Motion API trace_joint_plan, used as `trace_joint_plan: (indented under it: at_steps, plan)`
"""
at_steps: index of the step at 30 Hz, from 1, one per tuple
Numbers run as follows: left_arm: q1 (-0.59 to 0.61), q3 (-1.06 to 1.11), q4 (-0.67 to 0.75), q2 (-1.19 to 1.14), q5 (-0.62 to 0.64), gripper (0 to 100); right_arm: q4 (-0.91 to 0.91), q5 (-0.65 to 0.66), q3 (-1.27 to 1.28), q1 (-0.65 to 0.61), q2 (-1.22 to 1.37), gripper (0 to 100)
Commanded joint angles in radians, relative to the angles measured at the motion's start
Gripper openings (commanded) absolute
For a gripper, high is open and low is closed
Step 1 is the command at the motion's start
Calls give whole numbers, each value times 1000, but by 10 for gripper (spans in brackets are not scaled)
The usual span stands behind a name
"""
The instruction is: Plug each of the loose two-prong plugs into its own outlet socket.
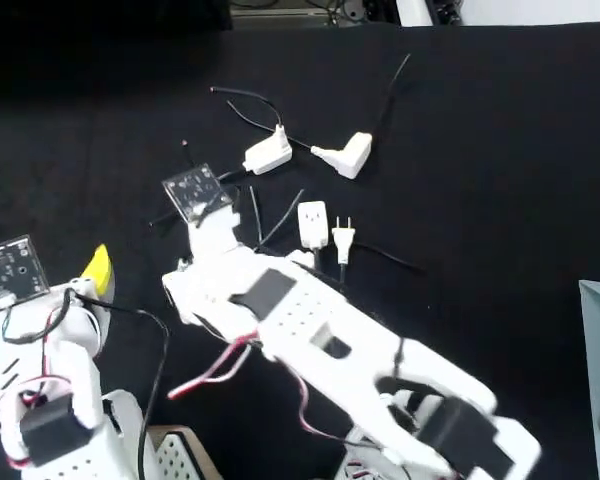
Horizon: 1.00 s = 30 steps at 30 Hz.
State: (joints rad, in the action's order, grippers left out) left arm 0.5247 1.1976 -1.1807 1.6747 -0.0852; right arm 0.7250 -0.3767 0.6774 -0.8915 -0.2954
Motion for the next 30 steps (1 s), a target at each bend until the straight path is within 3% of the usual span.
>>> trace_joint_plan:
  at_steps: [1,15,30]
  plan:
    - [33,70,64,5,14,300,-23,-43,-108,21,79,15]
    - [28,151,69,6,15,300,-187,-46,-131,60,249,13]
    - [28,151,64,6,15,300,-180,-46,-130,2,329,13]
